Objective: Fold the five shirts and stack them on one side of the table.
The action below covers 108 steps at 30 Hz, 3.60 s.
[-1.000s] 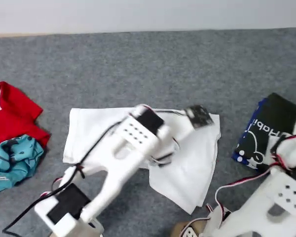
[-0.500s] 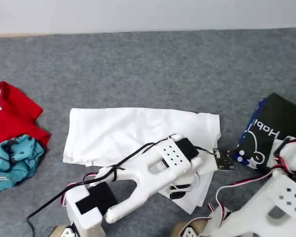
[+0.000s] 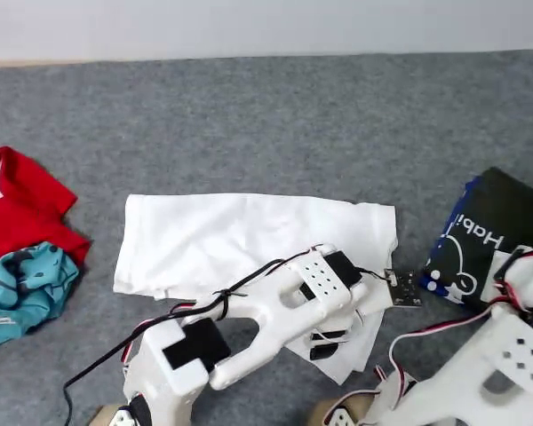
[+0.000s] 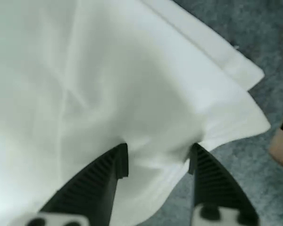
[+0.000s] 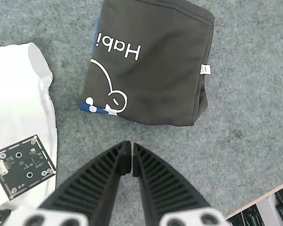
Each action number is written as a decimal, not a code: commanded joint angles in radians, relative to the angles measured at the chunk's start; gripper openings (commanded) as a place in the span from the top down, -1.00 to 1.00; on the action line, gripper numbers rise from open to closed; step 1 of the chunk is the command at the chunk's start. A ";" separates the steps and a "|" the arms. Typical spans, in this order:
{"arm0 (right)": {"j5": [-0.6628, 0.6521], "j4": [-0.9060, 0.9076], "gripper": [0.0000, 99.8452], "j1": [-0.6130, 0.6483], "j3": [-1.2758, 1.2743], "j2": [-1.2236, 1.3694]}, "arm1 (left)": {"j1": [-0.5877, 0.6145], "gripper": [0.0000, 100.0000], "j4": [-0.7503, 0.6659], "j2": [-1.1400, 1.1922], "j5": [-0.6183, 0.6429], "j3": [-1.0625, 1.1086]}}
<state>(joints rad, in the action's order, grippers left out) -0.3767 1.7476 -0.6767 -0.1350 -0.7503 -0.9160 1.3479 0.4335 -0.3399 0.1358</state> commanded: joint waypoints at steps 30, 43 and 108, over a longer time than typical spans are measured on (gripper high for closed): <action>0.008 0.038 0.98 -0.004 0.043 -0.019 | 0.281 0.97 0.078 0.104 -0.060 -0.492; 0.008 0.042 0.98 -0.005 0.043 -0.019 | 0.388 0.65 0.170 0.258 -0.044 -0.757; 0.006 0.042 0.98 -0.004 0.043 -0.019 | 1.149 0.80 0.321 0.407 0.012 -0.582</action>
<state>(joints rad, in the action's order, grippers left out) -0.3767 1.7538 -0.6767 -0.1350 -0.7503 0.2547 1.6609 0.8140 -0.3168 -0.4411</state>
